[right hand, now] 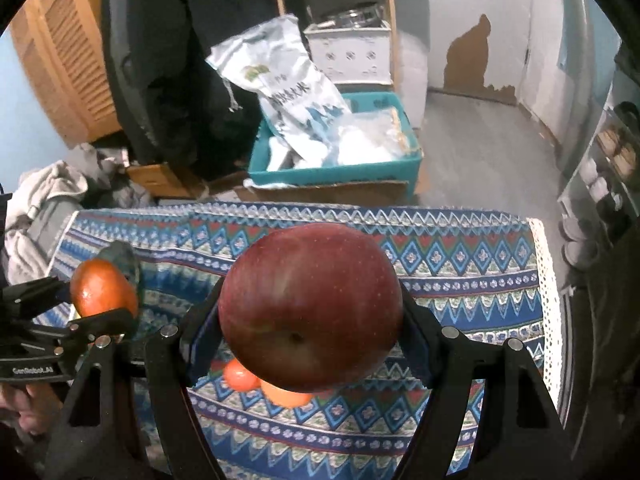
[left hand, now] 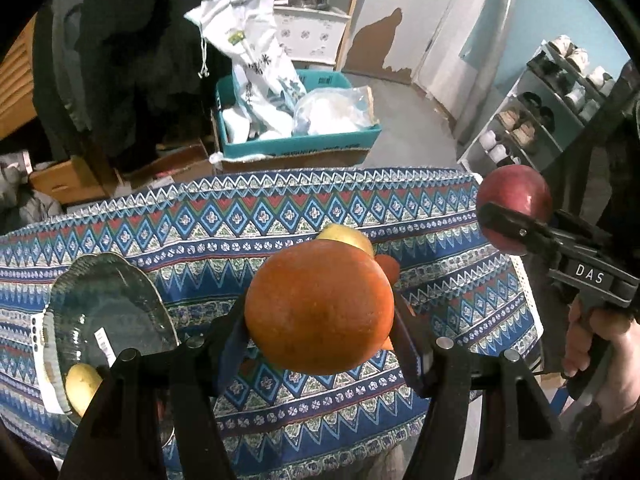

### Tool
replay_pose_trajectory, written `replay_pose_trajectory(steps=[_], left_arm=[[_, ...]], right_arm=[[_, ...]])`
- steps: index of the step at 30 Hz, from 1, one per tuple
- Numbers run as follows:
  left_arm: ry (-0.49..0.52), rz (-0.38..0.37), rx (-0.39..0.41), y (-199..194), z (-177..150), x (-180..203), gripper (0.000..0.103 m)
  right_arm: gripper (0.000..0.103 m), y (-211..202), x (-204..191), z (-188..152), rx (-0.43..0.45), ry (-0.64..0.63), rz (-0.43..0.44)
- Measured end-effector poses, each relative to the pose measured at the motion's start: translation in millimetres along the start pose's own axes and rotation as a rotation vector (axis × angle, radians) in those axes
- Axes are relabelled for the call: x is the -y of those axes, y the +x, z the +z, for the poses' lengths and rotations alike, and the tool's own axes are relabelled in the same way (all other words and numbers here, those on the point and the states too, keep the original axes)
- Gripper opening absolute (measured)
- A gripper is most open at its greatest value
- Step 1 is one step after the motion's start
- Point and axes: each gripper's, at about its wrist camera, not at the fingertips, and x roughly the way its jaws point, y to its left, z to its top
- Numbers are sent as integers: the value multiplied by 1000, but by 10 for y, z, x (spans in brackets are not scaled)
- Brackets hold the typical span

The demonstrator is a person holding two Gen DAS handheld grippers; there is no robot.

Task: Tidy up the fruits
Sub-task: 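Lift the orange with the left tool while the right tool lifts the apple, then carry the orange and red apple over the glass bowl with both tools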

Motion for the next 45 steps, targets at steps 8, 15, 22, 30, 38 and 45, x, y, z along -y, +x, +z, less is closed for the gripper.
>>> replay_pose_trajectory(steps=[8,15,22,30,38,45], left_arm=[[15,11,47,-269,-65,-10,66],[18,30,83,-453,-119,-95,66],[3,42,103,-563,-174,-217,66],[-33,56,123,-678,-225,-437,66],[-90,78,134,-751,-279,-762,66],[-149,98,138,-809,-341,-1087,66]], right_arm=[[76,-195,-262,19,38,-34,41],[76,-319,-494,69,65,-71,80],[76,-352,-751,143,83,-102,125],[76,-300,-1083,197,81,-140,168],[76,-176,-1435,259,64,-174,207],[76,-24,-1758,324,40,-205,241]])
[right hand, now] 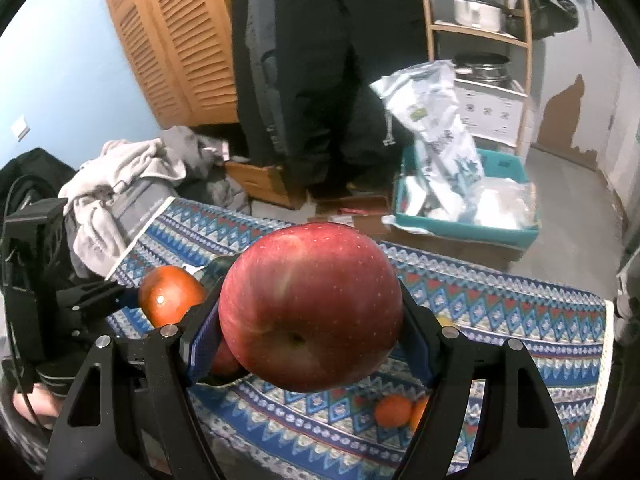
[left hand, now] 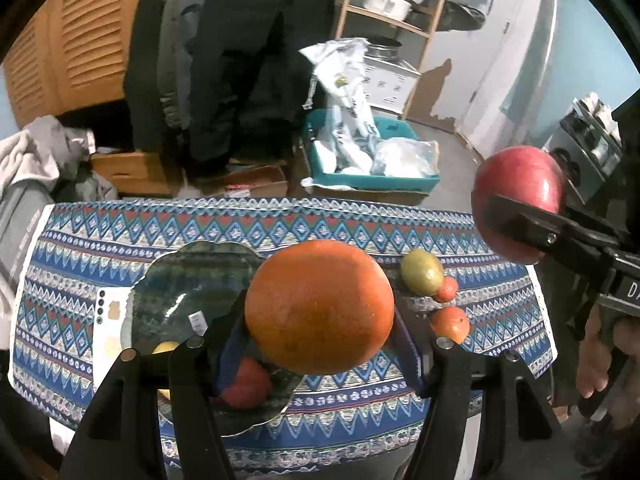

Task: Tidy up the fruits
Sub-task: 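Carry the orange and red apple over the glass bowl with both tools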

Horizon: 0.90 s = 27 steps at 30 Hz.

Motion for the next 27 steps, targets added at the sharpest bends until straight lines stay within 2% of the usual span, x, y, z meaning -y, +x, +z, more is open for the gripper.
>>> replay_pose_trajectory(steps=[15,27], left_arm=[[-105,46,-14,87,-53,-687,66],[-172,78,-90,468,-215,-1178,66]], right_arm=[[76,677,-512,96,-96,-44,88],[76,1376,-731,18,-214,-43,121]])
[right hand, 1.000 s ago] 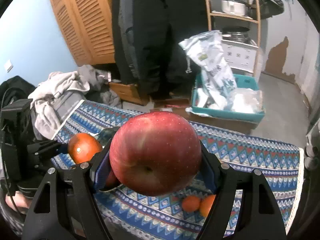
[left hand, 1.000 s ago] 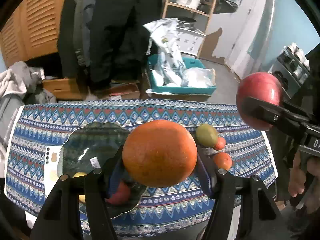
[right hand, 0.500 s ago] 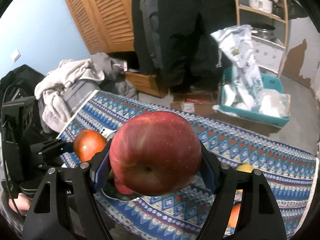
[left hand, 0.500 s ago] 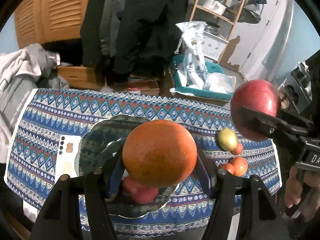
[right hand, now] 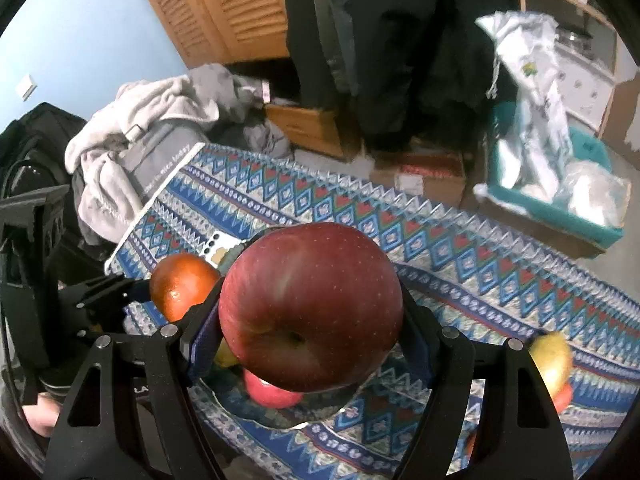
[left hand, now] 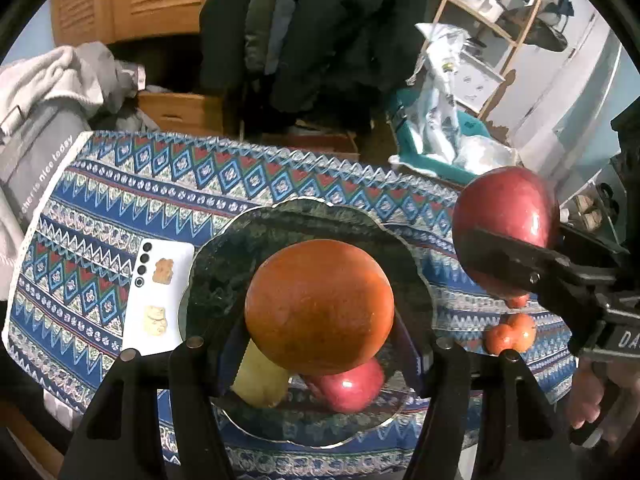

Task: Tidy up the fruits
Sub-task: 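Carry the orange and red apple over the glass bowl with both tools, then lower the orange and apple into the glass bowl and open both tools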

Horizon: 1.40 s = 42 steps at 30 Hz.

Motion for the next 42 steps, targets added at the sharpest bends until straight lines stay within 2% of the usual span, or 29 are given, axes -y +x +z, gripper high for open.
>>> replay_pose_trajectory(steps=[7,12,22,42], left_arm=[[-55,-1,-66,330,-34,-203,66],[-77,31,-104,525,-60,-273,66],[-89,30,-170,729,-103,-315,66],[-81,27,-166,641,-141,-317,67]], right_arm=[[76,335,14,-74,-74,13,0],[76,529,96,-152,-117,44,10],[76,741,176,-287,-169,71,18],[78,884,265,-381,-226,109,27]])
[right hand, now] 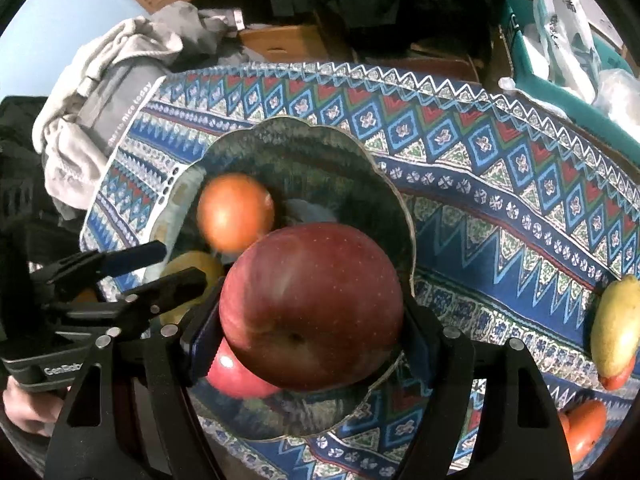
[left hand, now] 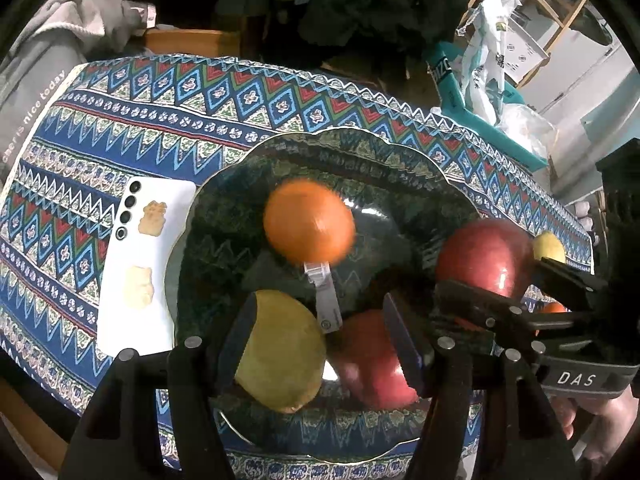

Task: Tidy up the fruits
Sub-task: 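Lower the orange and apple into the glass bowl and open both tools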

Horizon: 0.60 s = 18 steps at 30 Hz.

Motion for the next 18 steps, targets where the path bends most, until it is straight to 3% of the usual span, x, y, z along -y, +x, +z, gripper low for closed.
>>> replay_pose_trajectory(steps=[9,18], left_arm=[[-3,4,4,-68,-53,-10,67],[28,-6,13,-155,-98,113,67]], right_arm=[[77,-61,53,17,13,46,39],[77,-280,30,-1,57,18,-3]])
